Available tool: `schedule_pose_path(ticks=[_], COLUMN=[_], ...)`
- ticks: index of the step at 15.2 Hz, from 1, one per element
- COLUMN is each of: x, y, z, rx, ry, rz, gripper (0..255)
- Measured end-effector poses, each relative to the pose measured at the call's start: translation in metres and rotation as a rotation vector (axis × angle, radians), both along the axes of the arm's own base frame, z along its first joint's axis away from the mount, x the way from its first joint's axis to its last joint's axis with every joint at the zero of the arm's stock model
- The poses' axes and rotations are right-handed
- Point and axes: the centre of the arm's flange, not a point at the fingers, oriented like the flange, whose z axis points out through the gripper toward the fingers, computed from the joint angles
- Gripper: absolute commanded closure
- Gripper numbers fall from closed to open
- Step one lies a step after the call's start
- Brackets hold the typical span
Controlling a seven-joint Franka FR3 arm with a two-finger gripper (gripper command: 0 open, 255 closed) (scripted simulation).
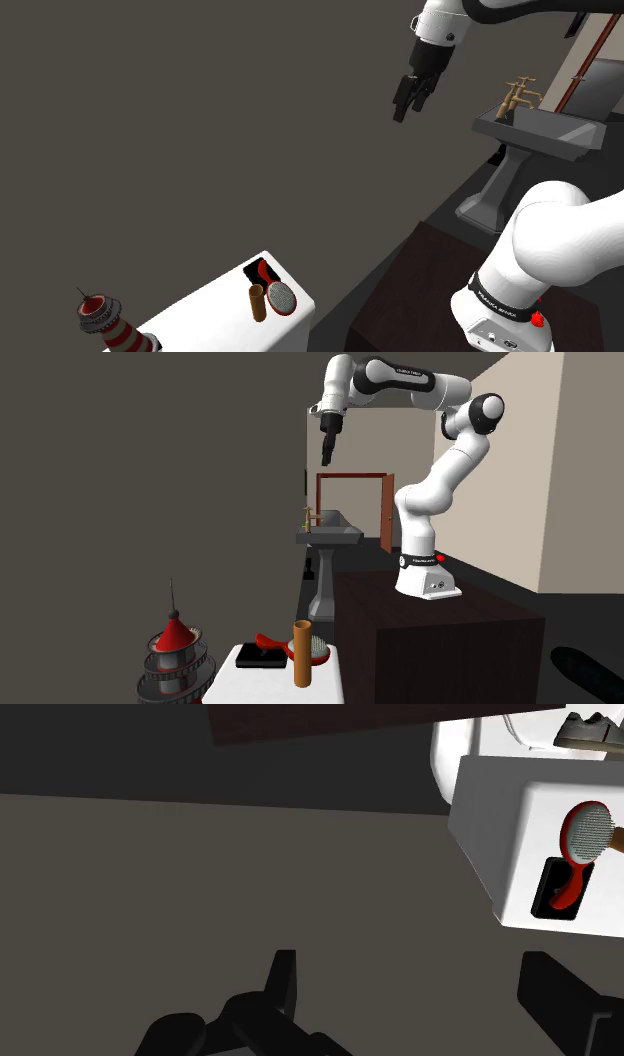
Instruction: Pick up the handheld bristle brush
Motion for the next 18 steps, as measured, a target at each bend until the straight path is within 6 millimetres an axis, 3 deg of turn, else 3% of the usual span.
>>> schedule_pose_path(ticks=[2,5,18], x=[0.002,0.011,0.056], y=[0.004,0.021,0.117], z=[-0.005,-0.028,-0.162], rx=[0.001,0.008,0.042], ry=[0.000,-0.003,-0.016], rz=[0.002,0.012,0.061], gripper=[0,0,0])
